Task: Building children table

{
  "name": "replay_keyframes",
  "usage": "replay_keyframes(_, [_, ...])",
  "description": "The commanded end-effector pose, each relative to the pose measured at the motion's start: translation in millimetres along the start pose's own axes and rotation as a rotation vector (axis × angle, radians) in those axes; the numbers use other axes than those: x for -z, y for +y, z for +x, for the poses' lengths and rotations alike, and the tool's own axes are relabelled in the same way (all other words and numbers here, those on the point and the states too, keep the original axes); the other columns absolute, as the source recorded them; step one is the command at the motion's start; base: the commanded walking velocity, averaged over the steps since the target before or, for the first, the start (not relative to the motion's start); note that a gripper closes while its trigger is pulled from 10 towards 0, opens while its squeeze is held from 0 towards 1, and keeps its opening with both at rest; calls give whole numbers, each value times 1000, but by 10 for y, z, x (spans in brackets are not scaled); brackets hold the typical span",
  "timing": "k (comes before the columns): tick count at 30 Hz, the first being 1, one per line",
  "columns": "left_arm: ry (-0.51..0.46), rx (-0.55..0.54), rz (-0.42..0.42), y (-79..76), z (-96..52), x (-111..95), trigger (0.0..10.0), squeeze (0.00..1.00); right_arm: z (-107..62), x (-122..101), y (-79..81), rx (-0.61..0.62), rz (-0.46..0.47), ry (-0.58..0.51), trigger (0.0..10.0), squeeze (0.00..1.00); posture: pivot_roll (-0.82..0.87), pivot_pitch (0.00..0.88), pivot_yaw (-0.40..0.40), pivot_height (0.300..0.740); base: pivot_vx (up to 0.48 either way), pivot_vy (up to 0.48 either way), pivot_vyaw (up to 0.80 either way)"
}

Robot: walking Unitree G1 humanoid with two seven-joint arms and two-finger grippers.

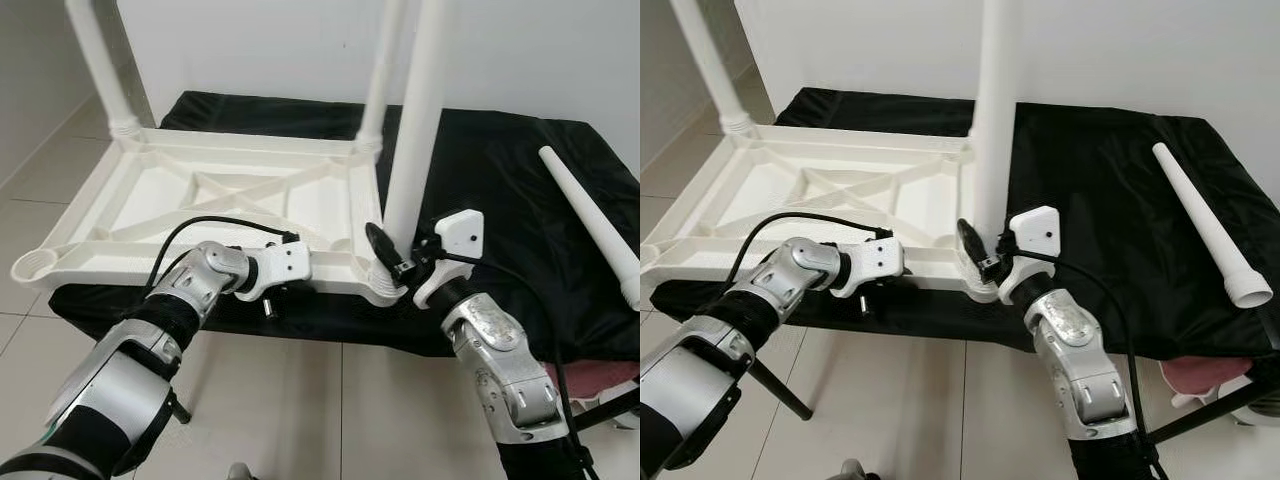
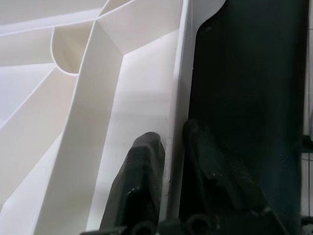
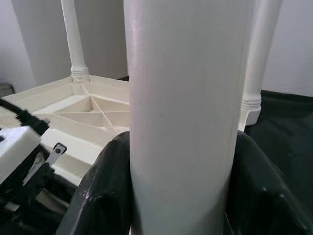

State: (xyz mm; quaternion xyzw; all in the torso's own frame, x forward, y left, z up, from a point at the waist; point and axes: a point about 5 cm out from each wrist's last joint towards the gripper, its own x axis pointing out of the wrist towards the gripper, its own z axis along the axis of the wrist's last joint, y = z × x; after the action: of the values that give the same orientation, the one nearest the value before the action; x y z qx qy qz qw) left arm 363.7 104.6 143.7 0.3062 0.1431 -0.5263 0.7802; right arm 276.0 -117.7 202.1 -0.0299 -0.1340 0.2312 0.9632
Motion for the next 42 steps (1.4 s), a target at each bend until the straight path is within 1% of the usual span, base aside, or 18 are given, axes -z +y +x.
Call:
replay_keyframes(1, [-31,-267,-59,202,-142,43,0,0,20,-10,18,-15,-6,-8,10000,0,7,77,-24,740,0,0,0])
replay_keyframes(4, [-27,-258,-45,172,-175,96,0,0,63,-18,36,-29,-6,-16,10000,0,17,77,-30,740,0,0,0])
replay_keyframes(12, [-33,-178,131,-2,-161,160,0,0,135,-37,39,-46,-11,-29,10000,0,27,79,-47,740,0,0,0])
replay_keyframes(13, [-60,-153,158,-38,-148,116,10000,0,140,-34,37,-47,-12,-29,10000,0,29,81,-47,740,0,0,0])
replay_keyframes(17, [-105,-135,194,-84,-123,32,10000,0,148,-31,33,-44,-14,-29,10000,0,27,83,-45,740,0,0,0])
replay_keyframes(21, [-172,-167,152,-98,-48,-96,10000,0,149,13,12,-23,-10,-26,10000,0,25,84,-42,740,0,0,0])
replay_keyframes(22, [-194,-174,134,-106,-26,-131,10000,710,138,67,-11,3,-24,-16,10000,0,24,87,-39,740,0,0,0])
replay_keyframes(23, [-194,-174,134,-106,-26,-131,10000,710,138,67,-11,3,-24,-16,10000,0,24,87,-39,740,0,0,0])
replay_keyframes(24, [-217,-166,112,-132,-2,-159,10000,1000,125,124,-32,28,-27,-8,10000,0,23,88,-36,740,0,0,0])
replay_keyframes(25, [-235,-155,103,-160,16,-180,10000,1000,117,160,-43,45,-27,-4,10000,0,22,89,-35,740,0,0,0])
replay_keyframes(26, [-248,-148,84,-186,38,-200,10000,702,112,188,-47,61,-25,-4,10000,0,21,91,-31,740,0,0,0])
replay_keyframes(27, [-260,-143,69,-204,52,-216,10000,0,113,204,-46,68,-20,-5,10000,0,22,91,-29,740,0,0,0])
replay_keyframes(31, [-282,-167,38,-206,72,-263,10000,0,114,249,-35,69,-17,0,10000,0,24,92,-27,740,0,0,0])
replay_keyframes(34, [-353,-183,-52,-168,42,-350,10000,0,115,253,-20,62,-22,-3,10000,0,26,92,-26,740,0,0,0])
replay_keyframes(36, [-472,-231,-159,-60,-112,-462,10000,0,110,189,-44,72,-61,-29,10000,0,23,93,-19,740,0,0,0])
replay_keyframes(38, [-472,-231,-159,-60,-112,-462,10000,0,110,189,-44,72,-61,-29,10000,0,23,93,-19,740,0,0,0])
replay_keyframes(41, [-639,-304,-246,48,-450,-615,10000,0,81,54,-166,106,-122,-76,10000,0,20,95,-18,740,0,0,0])
replay_keyframes(42, [-639,-304,-246,48,-450,-615,10000,0,81,54,-166,106,-122,-76,10000,0,20,95,-18,740,0,0,0])
